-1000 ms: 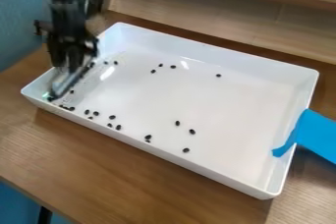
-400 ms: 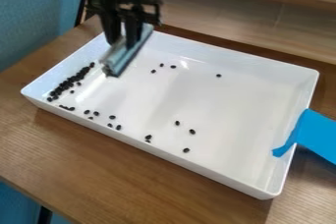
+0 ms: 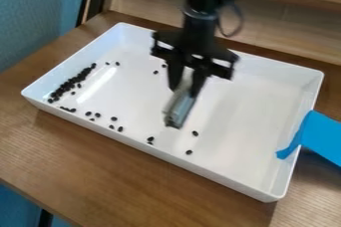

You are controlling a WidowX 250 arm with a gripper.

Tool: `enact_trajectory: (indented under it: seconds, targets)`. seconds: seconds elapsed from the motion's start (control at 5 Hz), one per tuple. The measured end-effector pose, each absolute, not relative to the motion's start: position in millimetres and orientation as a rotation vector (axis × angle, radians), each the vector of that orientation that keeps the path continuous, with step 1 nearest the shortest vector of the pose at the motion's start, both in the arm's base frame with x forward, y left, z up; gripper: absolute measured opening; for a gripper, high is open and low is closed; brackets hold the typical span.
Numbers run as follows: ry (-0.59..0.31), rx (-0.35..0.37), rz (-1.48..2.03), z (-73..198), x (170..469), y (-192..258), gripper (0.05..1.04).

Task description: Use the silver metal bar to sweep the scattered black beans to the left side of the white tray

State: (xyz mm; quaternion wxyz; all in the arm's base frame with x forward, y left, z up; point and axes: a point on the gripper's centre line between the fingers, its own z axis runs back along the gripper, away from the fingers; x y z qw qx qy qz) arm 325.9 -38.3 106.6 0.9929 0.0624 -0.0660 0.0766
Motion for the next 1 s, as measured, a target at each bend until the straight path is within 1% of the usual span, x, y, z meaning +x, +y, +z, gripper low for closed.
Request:
enact_trajectory:
  seconds: [0.4,0.6,0.8,1.0]
  targets:
    - [-0.121,0.190,0.161,76,338,-136,0.339]
    - [-0.121,0.224,0.159,67,338,-159,0.339]
    - [-0.129,0.237,0.164,62,337,-156,0.339]
    - [-0.108,0.257,0.157,49,325,-148,0.339]
